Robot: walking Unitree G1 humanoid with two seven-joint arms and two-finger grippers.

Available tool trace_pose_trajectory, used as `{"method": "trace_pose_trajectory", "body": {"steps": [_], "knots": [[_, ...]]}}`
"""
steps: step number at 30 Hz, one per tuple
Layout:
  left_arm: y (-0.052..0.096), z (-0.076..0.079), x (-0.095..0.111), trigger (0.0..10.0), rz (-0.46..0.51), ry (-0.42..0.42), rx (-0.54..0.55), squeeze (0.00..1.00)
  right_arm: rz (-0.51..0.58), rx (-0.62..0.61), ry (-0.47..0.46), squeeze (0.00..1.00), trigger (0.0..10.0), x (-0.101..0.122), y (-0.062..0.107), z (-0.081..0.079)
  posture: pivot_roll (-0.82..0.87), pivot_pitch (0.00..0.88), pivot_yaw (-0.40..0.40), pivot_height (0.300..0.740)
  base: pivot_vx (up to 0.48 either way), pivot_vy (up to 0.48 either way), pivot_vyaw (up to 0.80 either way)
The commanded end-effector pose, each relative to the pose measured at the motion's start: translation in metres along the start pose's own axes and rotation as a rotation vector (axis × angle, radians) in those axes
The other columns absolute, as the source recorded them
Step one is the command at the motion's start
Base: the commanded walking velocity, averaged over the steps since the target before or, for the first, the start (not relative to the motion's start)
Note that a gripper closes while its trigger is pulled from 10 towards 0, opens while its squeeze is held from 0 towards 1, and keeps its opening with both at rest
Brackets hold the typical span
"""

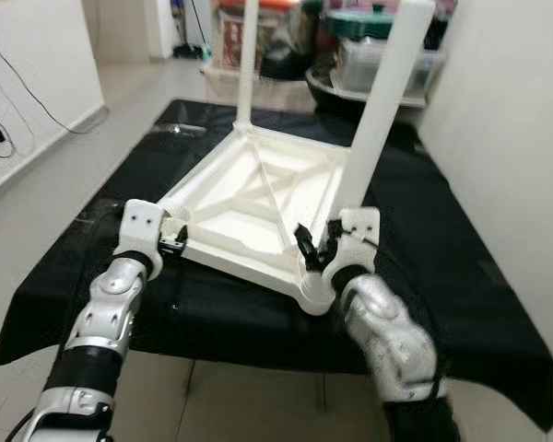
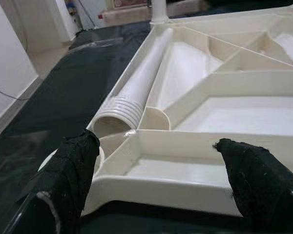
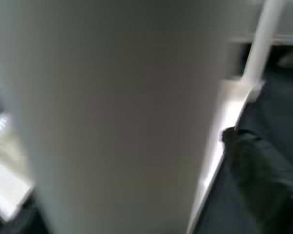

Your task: Building children table

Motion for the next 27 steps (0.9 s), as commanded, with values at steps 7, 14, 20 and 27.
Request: {"method": "trace_pose_trajectory", "body": {"steps": [7,14,20,27], "knots": [[0.000,0.003,-0.005,10.0,-0.013,0.002,0.005,0.00,-0.028,0.631,-0.069,0.00,10.0,0.015,-0.005,-0.025,0.14,0.000,-0.106,0.740,0.000,0.000,0.00],[-0.001,0.004,-0.002,10.0,-0.003,0.003,-0.002,0.00,-0.255,0.876,0.056,0.00,1.8,-0.035,0.015,-0.038,0.15,0.000,-0.111,0.740,0.000,0.000,0.00],[-0.001,0.003,-0.002,10.0,-0.002,-0.001,0.000,0.00,-0.269,0.319,0.039,0.00,0.0,-0.054,-0.034,-0.002,0.15,0.000,-0.114,0.740,0.000,0.000,0.00],[0.000,0.003,-0.004,10.0,-0.009,0.002,0.003,0.00,-0.170,-0.483,-0.131,0.00,0.0,-0.063,-0.008,0.080,0.14,0.000,-0.112,0.740,0.000,0.000,0.00]]}}
Point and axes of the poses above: a point about 5 cm out from each wrist's last joint towards the gripper, its own y axis pointing back from the gripper into the wrist, its own x axis along the axis of the wrist's last joint, z = x × y, the point moved 3 cm from there along -y, pointing out of the wrist towards the gripper, and after that the axes turned 7 degrees about -y, right-handed, at the moved point
